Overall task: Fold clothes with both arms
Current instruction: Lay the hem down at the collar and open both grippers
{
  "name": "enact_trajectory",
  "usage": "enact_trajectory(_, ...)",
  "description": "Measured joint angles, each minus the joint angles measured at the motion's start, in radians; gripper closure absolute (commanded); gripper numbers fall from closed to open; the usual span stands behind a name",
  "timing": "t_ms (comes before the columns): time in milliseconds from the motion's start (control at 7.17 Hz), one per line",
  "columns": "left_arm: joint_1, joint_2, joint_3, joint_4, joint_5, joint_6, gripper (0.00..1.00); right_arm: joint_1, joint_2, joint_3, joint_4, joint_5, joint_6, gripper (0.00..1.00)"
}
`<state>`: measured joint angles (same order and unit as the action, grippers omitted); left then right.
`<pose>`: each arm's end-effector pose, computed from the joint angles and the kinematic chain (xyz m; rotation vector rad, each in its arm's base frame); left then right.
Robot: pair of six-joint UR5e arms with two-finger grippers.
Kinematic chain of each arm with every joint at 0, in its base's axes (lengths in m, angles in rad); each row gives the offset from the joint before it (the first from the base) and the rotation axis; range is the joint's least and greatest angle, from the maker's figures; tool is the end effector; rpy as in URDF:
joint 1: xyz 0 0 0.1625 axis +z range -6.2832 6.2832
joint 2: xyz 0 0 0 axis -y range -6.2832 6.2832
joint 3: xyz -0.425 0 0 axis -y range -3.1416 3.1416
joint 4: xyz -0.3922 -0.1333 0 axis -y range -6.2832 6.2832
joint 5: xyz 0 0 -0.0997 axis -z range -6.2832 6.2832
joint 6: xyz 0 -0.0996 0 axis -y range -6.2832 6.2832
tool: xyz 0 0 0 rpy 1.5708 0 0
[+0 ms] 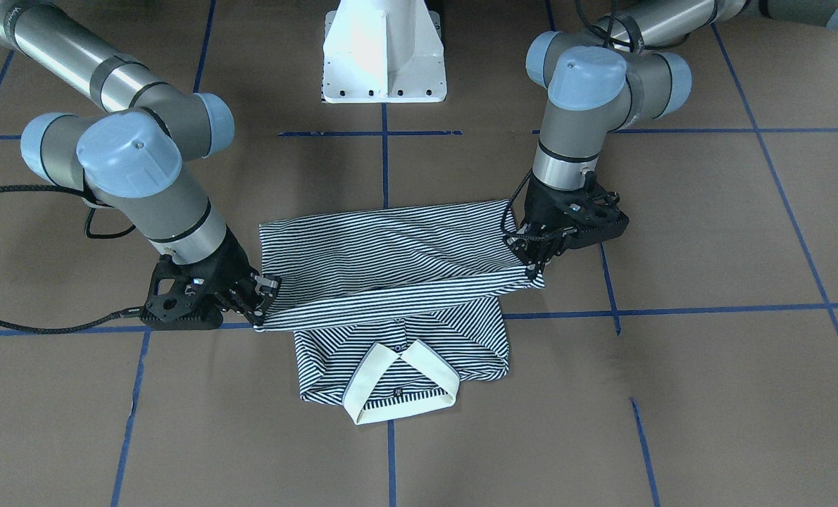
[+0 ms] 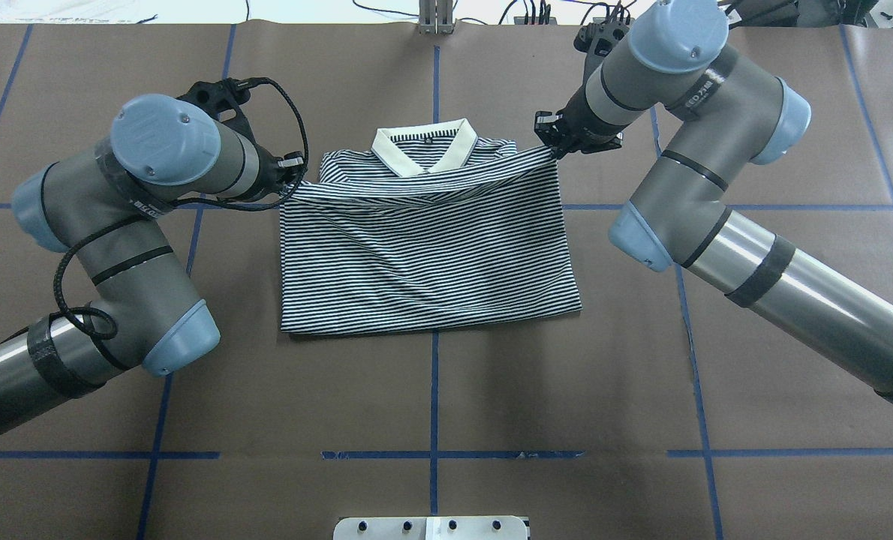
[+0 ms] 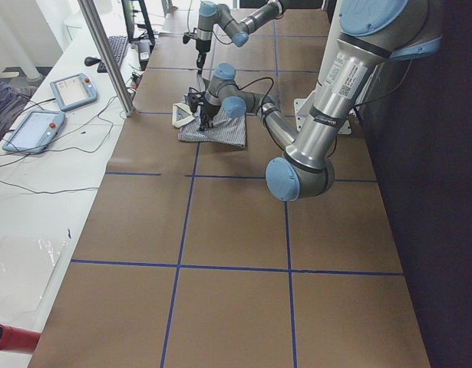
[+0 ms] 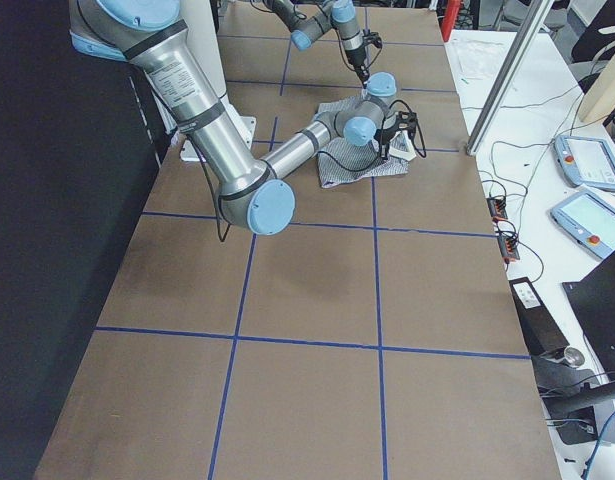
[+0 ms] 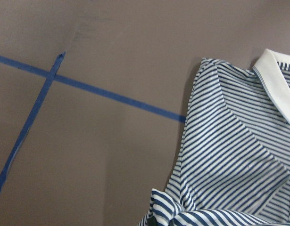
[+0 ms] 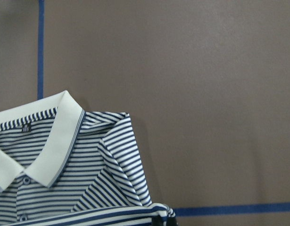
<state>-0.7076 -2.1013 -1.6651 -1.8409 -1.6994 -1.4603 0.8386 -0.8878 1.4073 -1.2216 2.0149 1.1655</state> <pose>0.4328 -0.5288 0.2837 0.2482 0.8773 -0.4982 -0.4285 -0.6121 0.2794 0.1598 -0.9365 0.2075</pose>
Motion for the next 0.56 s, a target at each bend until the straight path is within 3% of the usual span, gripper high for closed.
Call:
enact_trajectory(279, -0.018, -0.022, 0.115, -0.101, 0.002, 0.001, 1.00, 0.015, 0.075, -0.150, 0.061, -0.002, -0.004, 1.00)
enact_trajectory(558, -0.021, -0.028, 0.180, -0.153, 0.005, 0.000, 1.00, 0.027, 0.115, -0.229, 0.089, -0.004, -0.006, 1.00)
